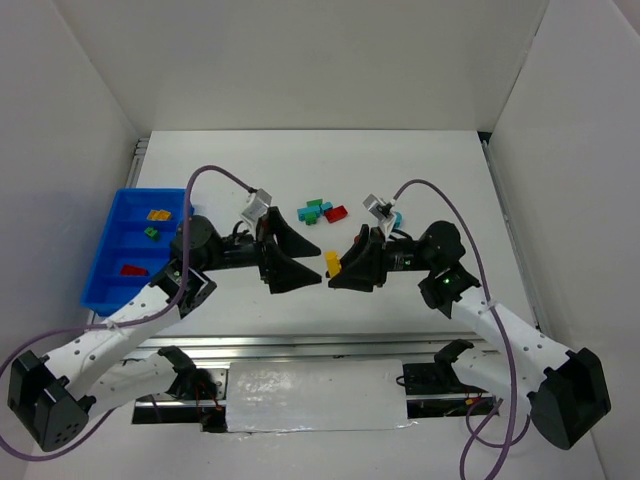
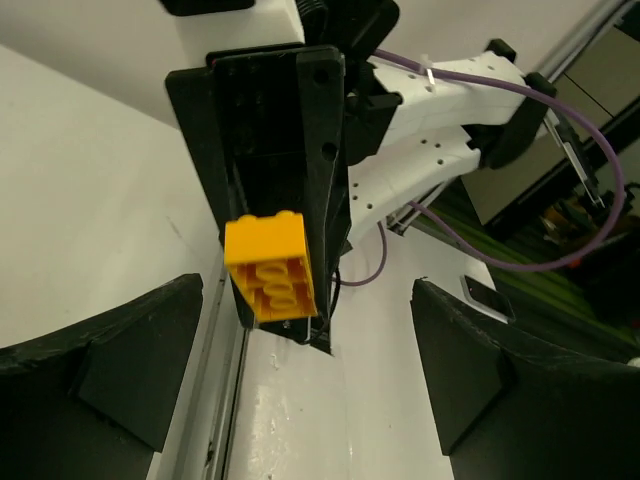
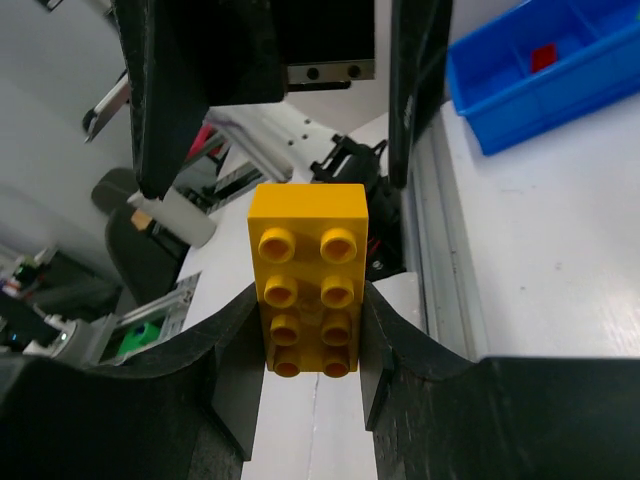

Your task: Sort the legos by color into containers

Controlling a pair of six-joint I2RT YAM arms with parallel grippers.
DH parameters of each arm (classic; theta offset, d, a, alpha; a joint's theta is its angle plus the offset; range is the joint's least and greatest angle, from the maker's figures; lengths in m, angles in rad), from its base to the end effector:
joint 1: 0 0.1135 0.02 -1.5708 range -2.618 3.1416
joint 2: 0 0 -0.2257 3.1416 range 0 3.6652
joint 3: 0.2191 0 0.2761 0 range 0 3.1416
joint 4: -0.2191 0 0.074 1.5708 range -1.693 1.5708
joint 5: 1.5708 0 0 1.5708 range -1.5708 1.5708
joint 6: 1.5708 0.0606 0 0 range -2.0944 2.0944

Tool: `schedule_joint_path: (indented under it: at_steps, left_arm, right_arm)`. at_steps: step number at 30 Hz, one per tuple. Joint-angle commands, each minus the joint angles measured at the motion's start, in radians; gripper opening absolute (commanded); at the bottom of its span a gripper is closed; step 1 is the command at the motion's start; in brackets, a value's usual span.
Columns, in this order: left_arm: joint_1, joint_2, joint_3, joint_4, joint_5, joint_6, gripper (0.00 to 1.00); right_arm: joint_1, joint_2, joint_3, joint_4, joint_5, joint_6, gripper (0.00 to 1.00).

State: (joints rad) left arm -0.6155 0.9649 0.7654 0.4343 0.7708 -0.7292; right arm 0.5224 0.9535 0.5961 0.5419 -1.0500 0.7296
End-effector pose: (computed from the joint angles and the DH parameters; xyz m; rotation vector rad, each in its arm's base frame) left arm 0.2057 -0.1972 0.3318 0.6556 1.4756 -1.5893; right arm 0.2036 0.1779 0.2786 -0.8445 1.5265 1.6810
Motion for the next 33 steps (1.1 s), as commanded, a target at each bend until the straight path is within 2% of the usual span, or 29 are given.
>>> schedule_joint_path:
  at_steps: [1, 6, 9, 11, 12, 14, 15, 16, 17, 18, 19, 20, 21, 22, 23, 25, 26, 27, 29, 30, 32, 33]
  left_arm:
    - [-0.070, 0.040, 0.048, 0.104, 0.016, 0.056, 0.97]
    - [-0.090, 0.077, 0.037, 0.172, 0.001, 0.033, 0.95]
    - [-0.095, 0.087, 0.054, 0.143, -0.018, 0.051, 0.94]
    - [-0.095, 0.087, 0.061, 0.138, -0.021, 0.054, 0.85]
    - [-0.096, 0.090, 0.066, 0.141, -0.018, 0.053, 0.79]
    - [-0.098, 0.092, 0.078, 0.135, -0.013, 0.053, 0.55]
    - [-0.099, 0.095, 0.081, 0.130, -0.011, 0.054, 0.31]
    - [-0.099, 0.095, 0.086, 0.115, -0.014, 0.059, 0.22]
    - [-0.101, 0.094, 0.094, 0.107, -0.019, 0.063, 0.16]
    - [-0.099, 0.092, 0.095, 0.100, -0.022, 0.066, 0.10]
    - [-0.099, 0.089, 0.095, 0.086, -0.028, 0.076, 0.01]
    - [-0.099, 0.074, 0.101, 0.067, -0.060, 0.082, 0.00]
    - [-0.096, 0.063, 0.107, 0.032, -0.102, 0.123, 0.00]
    - [-0.095, 0.049, 0.120, -0.026, -0.163, 0.157, 0.00]
    - [-0.089, 0.026, 0.164, -0.178, -0.323, 0.186, 0.00]
    - [-0.021, 0.012, 0.216, -0.334, -0.518, 0.224, 0.00]
    - [0.018, 0.014, 0.271, -0.477, -0.613, 0.220, 0.00]
    - [0.117, 0.023, 0.306, -0.561, -0.836, 0.203, 0.00]
    - [0.222, 0.088, 0.415, -0.713, -1.069, 0.131, 0.00]
    - [0.334, 0.119, 0.448, -0.850, -1.258, 0.087, 0.00]
    - [0.451, 0.223, 0.511, -0.907, -1.329, 0.024, 0.00]
    - [0.556, 0.256, 0.523, -0.920, -1.335, -0.013, 0.00]
  right_arm:
    - [0.047, -0.018, 0.024, 0.087, -0.039, 0.007, 0.00]
    - [0.073, 0.002, 0.044, 0.073, -0.030, -0.012, 0.00]
    - [0.082, 0.011, 0.047, 0.081, -0.025, -0.010, 0.00]
    - [0.087, 0.019, 0.054, 0.072, -0.015, -0.015, 0.00]
    - [0.090, 0.022, 0.059, 0.067, -0.004, -0.025, 0.00]
    - [0.091, 0.033, 0.062, 0.050, 0.013, -0.030, 0.00]
    - [0.093, 0.037, 0.065, 0.052, 0.016, -0.033, 0.00]
    - [0.091, 0.044, 0.065, 0.053, 0.019, -0.032, 0.00]
    - [0.091, 0.047, 0.064, 0.055, 0.021, -0.032, 0.14]
    - [0.091, 0.050, 0.062, 0.053, 0.024, -0.038, 0.36]
    - [0.091, 0.050, 0.057, 0.050, 0.031, -0.042, 0.65]
    - [0.094, 0.047, 0.054, 0.044, 0.039, -0.048, 0.99]
    - [0.091, 0.044, 0.044, 0.012, 0.051, -0.076, 1.00]
    - [0.090, 0.036, 0.042, -0.023, 0.070, -0.097, 1.00]
    - [0.087, 0.033, 0.039, -0.061, 0.121, -0.119, 1.00]
    - [0.080, 0.024, 0.037, -0.194, 0.194, -0.185, 1.00]
    - [0.079, 0.022, 0.037, -0.238, 0.296, -0.200, 1.00]
    - [0.079, 0.021, 0.037, -0.279, 0.353, -0.211, 1.00]
    - [0.074, 0.027, 0.036, -0.355, 0.448, -0.208, 1.00]
    - [0.074, 0.031, 0.037, -0.384, 0.511, -0.200, 1.00]
    - [0.073, 0.047, 0.039, -0.395, 0.539, -0.196, 1.00]
    - [0.073, 0.053, 0.042, -0.396, 0.539, -0.196, 1.00]
